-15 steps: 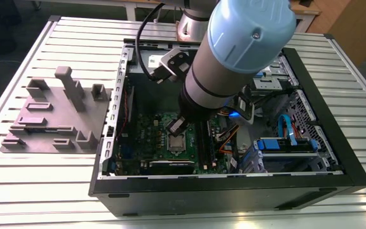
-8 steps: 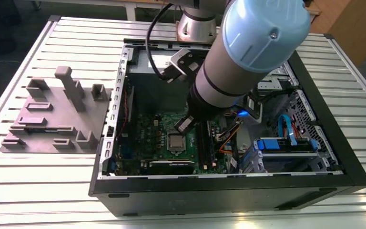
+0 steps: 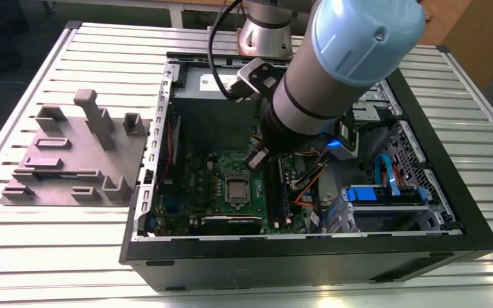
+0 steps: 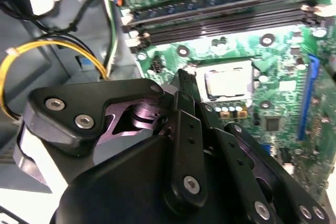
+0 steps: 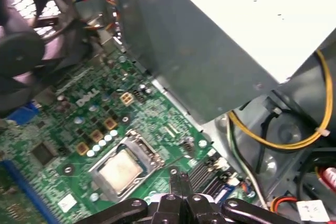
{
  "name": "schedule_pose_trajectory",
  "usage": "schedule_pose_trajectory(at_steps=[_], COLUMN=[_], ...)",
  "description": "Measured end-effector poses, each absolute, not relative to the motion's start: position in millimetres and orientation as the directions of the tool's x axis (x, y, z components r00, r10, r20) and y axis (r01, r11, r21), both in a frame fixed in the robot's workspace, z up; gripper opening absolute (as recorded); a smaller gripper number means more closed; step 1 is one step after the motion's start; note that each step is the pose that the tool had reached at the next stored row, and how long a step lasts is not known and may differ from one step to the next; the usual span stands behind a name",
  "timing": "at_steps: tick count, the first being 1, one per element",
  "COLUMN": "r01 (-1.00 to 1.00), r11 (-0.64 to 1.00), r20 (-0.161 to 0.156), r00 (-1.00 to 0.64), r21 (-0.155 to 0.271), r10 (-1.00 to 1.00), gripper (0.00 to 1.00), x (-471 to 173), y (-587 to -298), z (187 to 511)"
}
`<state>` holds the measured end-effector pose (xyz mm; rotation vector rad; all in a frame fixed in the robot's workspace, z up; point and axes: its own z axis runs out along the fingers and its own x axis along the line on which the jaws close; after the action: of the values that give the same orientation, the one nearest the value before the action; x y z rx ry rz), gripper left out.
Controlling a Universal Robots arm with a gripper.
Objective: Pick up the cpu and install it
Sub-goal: 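Install the first cpu locking lever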
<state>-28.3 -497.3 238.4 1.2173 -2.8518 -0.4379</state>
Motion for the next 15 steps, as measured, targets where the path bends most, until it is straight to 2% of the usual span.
schedule_pose_trajectory(at_steps=[6, 15], r01=[-0.707, -0.711], r11=[0.659, 0.654], r20=[-0.099, -0.100], r00=[-0.698, -0.693], r21=[0.259, 0.259], r10=[-0.709, -0.714], gripper=[0.11, 0.11], x=[-23, -23], y=[-480, -473], z=[237, 233])
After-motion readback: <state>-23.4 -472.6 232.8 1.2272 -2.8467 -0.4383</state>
